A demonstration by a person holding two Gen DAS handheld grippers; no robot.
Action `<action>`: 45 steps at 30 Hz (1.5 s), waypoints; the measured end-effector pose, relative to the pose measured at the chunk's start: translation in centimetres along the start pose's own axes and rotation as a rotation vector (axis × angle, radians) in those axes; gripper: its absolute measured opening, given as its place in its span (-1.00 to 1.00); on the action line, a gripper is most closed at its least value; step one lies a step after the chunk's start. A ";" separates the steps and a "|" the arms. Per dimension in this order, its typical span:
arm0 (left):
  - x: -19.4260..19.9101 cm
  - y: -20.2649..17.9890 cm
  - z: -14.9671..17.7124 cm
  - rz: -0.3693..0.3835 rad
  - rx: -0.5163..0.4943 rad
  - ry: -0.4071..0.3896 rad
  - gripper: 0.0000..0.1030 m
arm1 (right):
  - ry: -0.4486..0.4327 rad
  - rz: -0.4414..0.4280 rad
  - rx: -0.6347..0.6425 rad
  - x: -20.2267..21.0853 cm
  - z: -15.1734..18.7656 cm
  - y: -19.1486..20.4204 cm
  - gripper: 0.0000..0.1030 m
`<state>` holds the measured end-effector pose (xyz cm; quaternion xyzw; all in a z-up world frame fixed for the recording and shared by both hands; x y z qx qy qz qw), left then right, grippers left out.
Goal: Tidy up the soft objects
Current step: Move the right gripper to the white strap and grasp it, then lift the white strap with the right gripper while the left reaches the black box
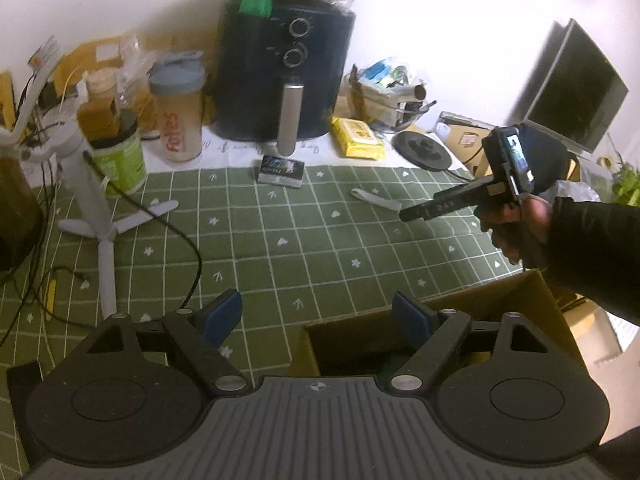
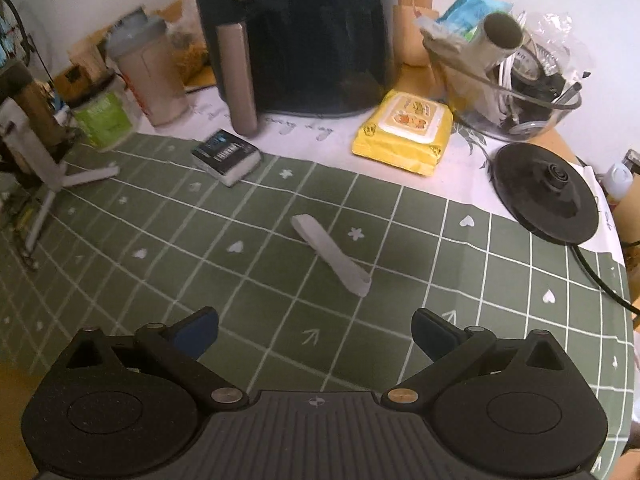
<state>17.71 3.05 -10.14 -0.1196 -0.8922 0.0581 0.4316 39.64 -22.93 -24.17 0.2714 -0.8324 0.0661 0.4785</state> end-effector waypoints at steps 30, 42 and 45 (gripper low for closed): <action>0.4 2.8 -0.4 -0.029 0.035 0.016 0.60 | 0.090 0.006 0.077 -5.7 -0.8 -1.0 -0.92; -0.6 2.7 -3.6 -0.013 -0.007 -0.034 0.60 | 0.070 -0.066 0.048 -2.3 -0.1 0.7 -0.93; -1.2 2.5 -4.5 -0.009 -0.025 -0.044 0.60 | 0.047 -0.088 0.007 -0.9 0.0 0.7 -0.93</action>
Point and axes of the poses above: each gripper's, at about its wrist camera, not at the fingertips, and x roughly against the way its jaws point, y to its left, z to its underside, the point moved 10 cm from there along -x, roughly the way its jaws point, and after that the axes turned 2 degrees about x, right-handed, at the moved point
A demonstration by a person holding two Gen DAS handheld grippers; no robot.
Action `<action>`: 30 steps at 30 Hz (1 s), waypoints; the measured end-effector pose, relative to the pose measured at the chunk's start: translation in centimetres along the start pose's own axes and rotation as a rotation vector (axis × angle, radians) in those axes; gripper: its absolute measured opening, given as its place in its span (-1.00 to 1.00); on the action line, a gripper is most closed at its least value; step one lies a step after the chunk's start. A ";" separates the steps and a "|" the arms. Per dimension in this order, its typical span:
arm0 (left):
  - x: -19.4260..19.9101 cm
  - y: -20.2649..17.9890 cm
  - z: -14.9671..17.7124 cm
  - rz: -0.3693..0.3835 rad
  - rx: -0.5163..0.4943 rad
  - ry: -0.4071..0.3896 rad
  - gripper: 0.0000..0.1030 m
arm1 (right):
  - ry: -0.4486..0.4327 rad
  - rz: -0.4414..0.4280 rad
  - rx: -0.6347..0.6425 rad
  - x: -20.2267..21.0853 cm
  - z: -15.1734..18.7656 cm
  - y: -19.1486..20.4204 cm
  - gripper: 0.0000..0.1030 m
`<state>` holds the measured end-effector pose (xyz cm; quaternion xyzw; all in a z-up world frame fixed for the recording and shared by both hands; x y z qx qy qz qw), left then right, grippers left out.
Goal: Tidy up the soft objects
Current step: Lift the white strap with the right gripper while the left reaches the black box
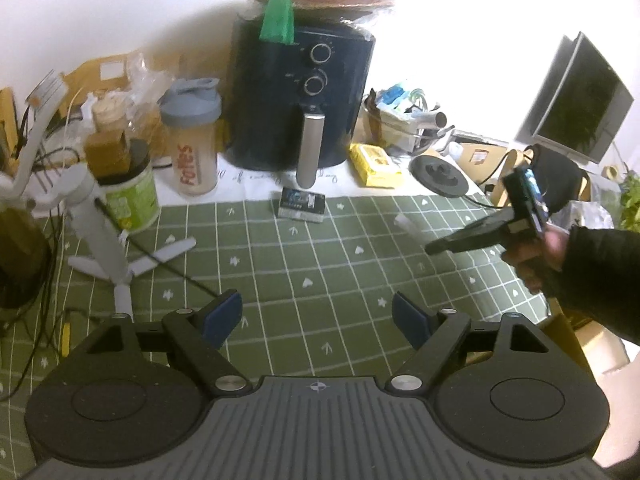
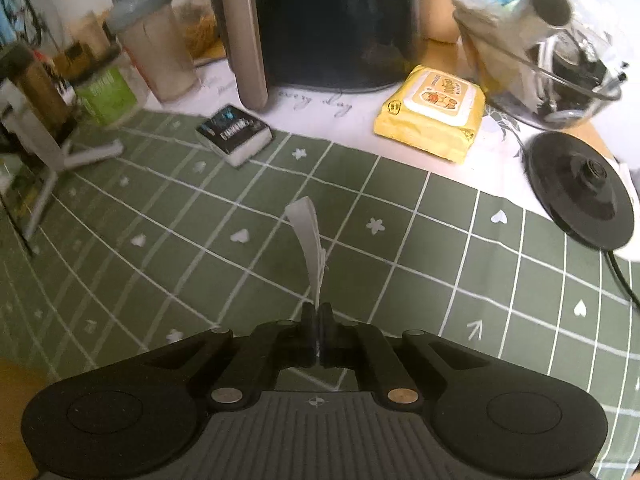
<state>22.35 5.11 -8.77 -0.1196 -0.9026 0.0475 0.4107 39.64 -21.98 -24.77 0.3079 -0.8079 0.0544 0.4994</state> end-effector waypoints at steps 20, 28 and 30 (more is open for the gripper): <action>-8.3 -0.5 -3.2 -0.056 -0.114 0.048 0.61 | -0.122 0.048 -0.168 8.9 3.2 0.3 -0.93; -11.5 -0.7 -4.4 -0.036 -0.118 0.033 0.61 | -0.154 0.060 -0.291 11.2 5.6 0.0 -0.93; -12.4 -0.7 -4.7 -0.044 -0.124 0.031 0.61 | -0.164 0.056 -0.317 11.8 6.2 0.1 -0.93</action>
Point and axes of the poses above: each gripper's, at about its wrist camera, not at the fingertips, and x roughly against the way its jaws point, y to its left, z to its underside, the point moved 10 cm from there along -x, roughly the way its jaws point, and after that the axes turned 2 degrees about x, right-handed, at the moved point
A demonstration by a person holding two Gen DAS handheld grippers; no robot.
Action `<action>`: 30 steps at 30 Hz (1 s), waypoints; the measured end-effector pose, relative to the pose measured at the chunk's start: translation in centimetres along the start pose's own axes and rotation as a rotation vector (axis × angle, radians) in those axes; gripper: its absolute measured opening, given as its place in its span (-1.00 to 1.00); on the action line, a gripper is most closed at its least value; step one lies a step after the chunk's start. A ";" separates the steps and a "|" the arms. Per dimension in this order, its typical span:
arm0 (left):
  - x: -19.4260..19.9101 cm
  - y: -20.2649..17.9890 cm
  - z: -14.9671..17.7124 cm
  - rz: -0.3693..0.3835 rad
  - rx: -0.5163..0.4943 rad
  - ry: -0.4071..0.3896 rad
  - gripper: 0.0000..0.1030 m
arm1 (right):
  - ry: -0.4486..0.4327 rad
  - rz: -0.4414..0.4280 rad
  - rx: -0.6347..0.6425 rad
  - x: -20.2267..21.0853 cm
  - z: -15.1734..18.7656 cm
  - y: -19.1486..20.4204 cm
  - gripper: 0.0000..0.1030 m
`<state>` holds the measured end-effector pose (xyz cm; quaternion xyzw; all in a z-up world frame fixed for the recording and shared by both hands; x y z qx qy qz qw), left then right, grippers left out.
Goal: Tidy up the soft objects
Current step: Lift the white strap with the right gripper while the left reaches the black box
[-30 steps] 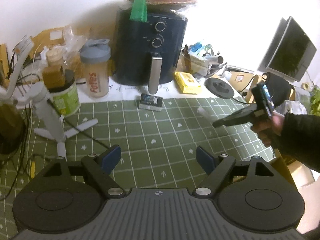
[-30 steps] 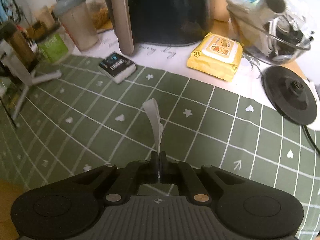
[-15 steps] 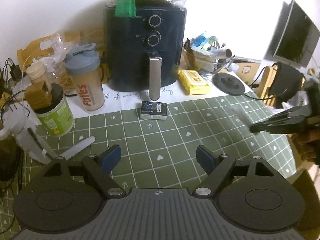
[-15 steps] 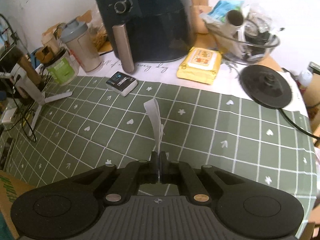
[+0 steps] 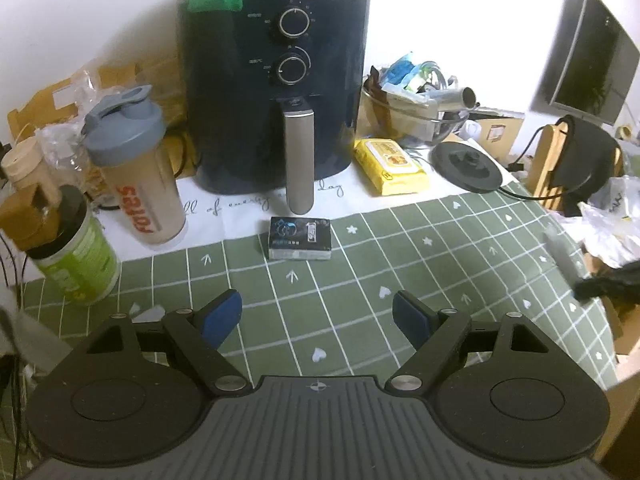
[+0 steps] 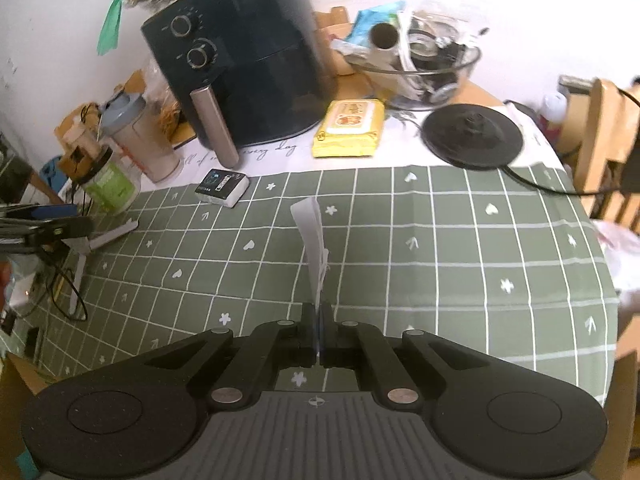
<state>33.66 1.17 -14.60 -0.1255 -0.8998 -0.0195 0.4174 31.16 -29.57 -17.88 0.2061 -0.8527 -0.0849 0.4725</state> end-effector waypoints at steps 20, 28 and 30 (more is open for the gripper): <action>-11.3 0.8 -2.1 -0.071 -0.027 0.019 0.78 | -0.046 0.062 -0.117 4.6 3.3 -0.6 -0.93; -15.8 1.3 -1.7 -0.120 -0.057 0.067 0.78 | -0.050 0.098 -0.152 6.2 4.7 -0.9 -0.93; -16.6 1.4 -1.6 -0.118 -0.056 0.078 0.78 | -0.050 0.106 -0.163 6.6 5.1 -0.9 -0.93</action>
Point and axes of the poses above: each gripper's, at about its wrist camera, not at the fingertips, and x roughly against the way its jaws point, y to its left, z to its underside, the point moved 10 cm from there along -x, roughly the way its jaws point, and after that the axes turned 2 degrees about x, right-handed, at the moved point
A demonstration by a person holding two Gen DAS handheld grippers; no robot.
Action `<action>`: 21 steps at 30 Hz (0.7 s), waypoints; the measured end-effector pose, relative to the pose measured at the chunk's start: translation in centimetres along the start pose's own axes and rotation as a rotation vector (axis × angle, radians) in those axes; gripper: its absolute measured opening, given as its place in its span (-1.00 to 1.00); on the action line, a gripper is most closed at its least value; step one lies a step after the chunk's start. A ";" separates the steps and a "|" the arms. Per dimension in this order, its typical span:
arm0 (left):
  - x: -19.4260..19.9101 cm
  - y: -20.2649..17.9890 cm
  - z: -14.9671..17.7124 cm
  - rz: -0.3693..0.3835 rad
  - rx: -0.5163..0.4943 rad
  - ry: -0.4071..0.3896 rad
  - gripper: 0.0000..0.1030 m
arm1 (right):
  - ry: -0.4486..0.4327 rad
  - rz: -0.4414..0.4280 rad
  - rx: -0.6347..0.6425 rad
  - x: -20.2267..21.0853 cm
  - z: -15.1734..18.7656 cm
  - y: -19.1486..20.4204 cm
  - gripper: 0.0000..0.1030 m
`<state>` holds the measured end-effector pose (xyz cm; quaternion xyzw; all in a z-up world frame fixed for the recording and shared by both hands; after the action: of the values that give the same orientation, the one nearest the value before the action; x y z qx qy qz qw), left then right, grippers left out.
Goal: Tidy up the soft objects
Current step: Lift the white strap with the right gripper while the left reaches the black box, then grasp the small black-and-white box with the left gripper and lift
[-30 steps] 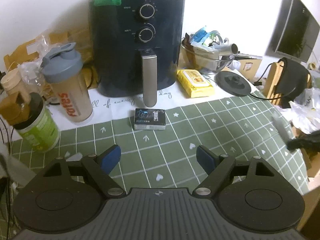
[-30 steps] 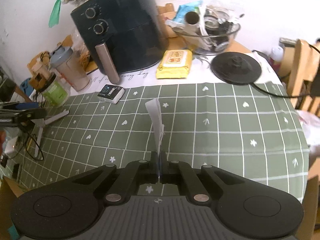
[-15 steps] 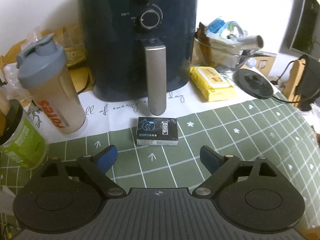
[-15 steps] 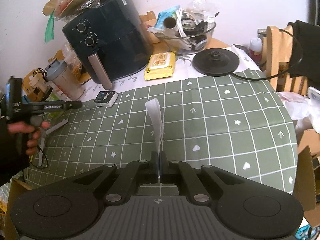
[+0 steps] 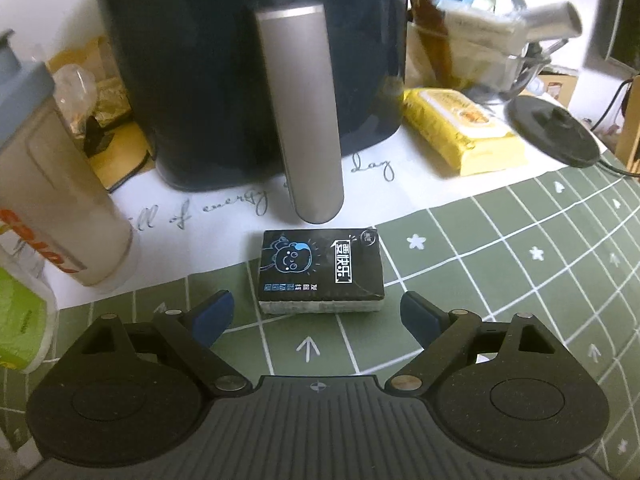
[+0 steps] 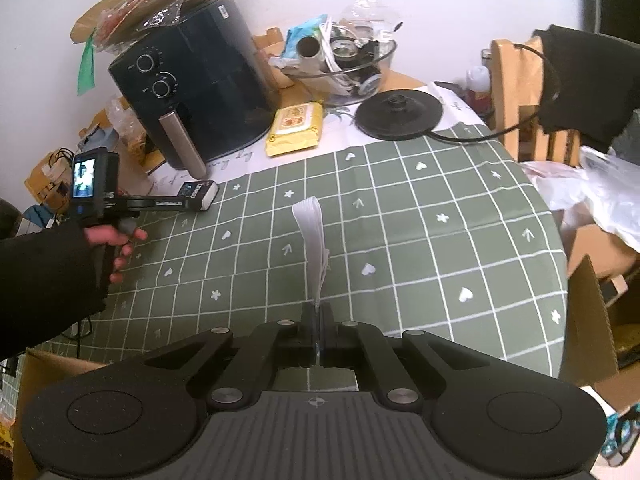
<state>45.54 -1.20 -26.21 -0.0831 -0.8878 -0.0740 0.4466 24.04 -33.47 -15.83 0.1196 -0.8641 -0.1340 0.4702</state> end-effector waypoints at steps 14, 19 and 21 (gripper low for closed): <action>-1.6 0.8 0.2 0.026 0.040 0.056 0.36 | -0.006 0.020 -0.016 1.1 0.8 -0.2 -0.93; 0.3 0.2 1.0 0.044 0.035 0.051 0.36 | -0.025 0.017 -0.002 1.4 0.0 -0.1 -0.93; 1.3 0.0 1.1 0.061 0.042 0.045 0.36 | -0.030 0.016 0.006 1.5 -0.3 0.1 -0.93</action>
<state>43.92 -0.85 -25.86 -0.0992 -0.8758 -0.0433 0.4703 23.51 -33.92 -14.49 0.1119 -0.8725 -0.1292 0.4578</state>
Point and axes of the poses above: each gripper's, at about its wrist camera, not at the fingertips, and x roughly against the way its jaws point, y to its left, z to its underside, the point moved 10 cm from there along -x, roughly the way its jaws point, and after that the axes turned 2 degrees about x, right-handed, at the moved point
